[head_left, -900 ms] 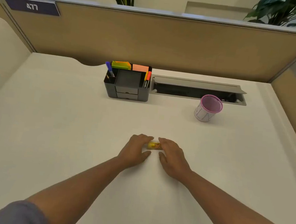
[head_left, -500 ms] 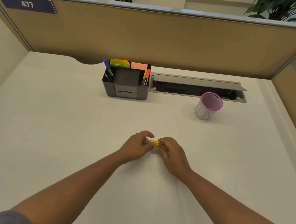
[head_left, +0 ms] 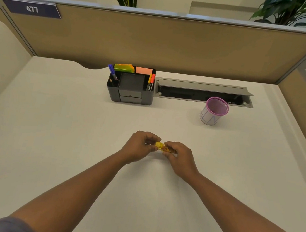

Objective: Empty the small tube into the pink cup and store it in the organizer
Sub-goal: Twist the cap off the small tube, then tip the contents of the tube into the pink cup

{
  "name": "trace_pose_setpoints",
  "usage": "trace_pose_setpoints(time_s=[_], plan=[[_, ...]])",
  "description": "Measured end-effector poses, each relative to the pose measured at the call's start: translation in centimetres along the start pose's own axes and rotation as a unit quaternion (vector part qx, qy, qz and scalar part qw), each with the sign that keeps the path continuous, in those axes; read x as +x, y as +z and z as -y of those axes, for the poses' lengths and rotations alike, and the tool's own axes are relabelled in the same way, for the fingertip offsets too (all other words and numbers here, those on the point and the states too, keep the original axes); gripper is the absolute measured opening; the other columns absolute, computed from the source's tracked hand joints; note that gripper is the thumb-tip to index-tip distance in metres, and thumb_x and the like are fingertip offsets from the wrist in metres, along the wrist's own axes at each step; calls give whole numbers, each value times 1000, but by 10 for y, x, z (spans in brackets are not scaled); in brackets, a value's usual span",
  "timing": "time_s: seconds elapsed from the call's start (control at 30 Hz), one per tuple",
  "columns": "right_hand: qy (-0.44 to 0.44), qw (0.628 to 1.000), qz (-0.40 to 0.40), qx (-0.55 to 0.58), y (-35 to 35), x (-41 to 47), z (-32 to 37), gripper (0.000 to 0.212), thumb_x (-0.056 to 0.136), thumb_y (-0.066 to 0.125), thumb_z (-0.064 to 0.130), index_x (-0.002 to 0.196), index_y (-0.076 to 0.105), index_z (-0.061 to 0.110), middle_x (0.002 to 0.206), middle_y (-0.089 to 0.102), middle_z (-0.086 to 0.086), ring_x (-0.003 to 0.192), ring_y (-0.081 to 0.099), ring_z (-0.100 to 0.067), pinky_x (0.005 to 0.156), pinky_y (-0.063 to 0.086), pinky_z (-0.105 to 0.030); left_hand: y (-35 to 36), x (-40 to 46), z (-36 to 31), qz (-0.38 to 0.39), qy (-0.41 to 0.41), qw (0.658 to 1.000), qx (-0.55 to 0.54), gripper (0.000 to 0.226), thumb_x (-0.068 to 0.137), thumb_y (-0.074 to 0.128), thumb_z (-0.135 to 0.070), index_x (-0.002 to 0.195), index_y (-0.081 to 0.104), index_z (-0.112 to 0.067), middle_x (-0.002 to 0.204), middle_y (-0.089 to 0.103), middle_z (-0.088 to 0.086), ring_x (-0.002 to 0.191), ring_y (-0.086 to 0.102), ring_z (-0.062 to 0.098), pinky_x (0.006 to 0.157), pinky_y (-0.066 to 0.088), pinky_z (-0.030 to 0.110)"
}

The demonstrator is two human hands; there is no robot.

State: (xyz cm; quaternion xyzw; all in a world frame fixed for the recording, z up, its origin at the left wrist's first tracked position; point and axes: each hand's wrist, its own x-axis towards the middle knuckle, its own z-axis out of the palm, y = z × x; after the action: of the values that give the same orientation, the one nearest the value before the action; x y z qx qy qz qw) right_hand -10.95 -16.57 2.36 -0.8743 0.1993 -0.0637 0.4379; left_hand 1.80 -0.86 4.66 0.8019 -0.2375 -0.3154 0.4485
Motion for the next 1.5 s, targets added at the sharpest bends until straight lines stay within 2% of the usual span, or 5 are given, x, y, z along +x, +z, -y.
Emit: trace_pose_setpoints(time_s=[0.23, 0.53, 0.83, 1.2, 1.5], plan=[[34, 998, 25, 45, -5, 1, 0, 28, 85, 80, 13, 112, 77, 21, 99, 75, 9, 90, 65, 1, 74, 43, -3, -2, -2, 0, 3, 12, 999, 40, 29, 88, 76, -4, 113, 77, -19, 98, 77, -8, 87, 71, -8, 83, 54, 11], [34, 998, -2, 53, -4, 6, 5, 28, 84, 82, 14, 110, 77, 22, 93, 71, 15, 86, 61, 12, 72, 43, -2, -3, -4, -6, -24, 24, 999, 31, 29, 89, 75, -6, 117, 76, -17, 106, 77, -3, 98, 73, 8, 92, 57, 23], [51, 996, -17, 71, -4, 9, 7, 28, 84, 82, 14, 109, 76, 22, 99, 73, 8, 89, 63, -5, 77, 48, -17, -5, -1, -8, -39, 27, 999, 17, 24, 93, 71, -9, 109, 73, -26, 102, 74, -9, 97, 70, 6, 86, 58, 27], [88, 989, -22, 120, 1, 7, 3, 26, 83, 82, 13, 101, 70, 25, 96, 73, 8, 87, 68, -7, 74, 51, -15, 6, -2, -6, -34, -54, 929, -364, 18, 96, 63, 3, 112, 64, -5, 110, 70, 15, 99, 75, 20, 90, 61, 28], [104, 983, -80, 131, -14, 13, -2, 25, 87, 77, 14, 104, 67, 29, 102, 73, 11, 95, 68, -6, 77, 49, -14, 11, 18, 7, -34, -124, 903, -411, 20, 98, 62, -2, 116, 68, -9, 113, 72, 8, 108, 72, 24, 93, 60, 31]])
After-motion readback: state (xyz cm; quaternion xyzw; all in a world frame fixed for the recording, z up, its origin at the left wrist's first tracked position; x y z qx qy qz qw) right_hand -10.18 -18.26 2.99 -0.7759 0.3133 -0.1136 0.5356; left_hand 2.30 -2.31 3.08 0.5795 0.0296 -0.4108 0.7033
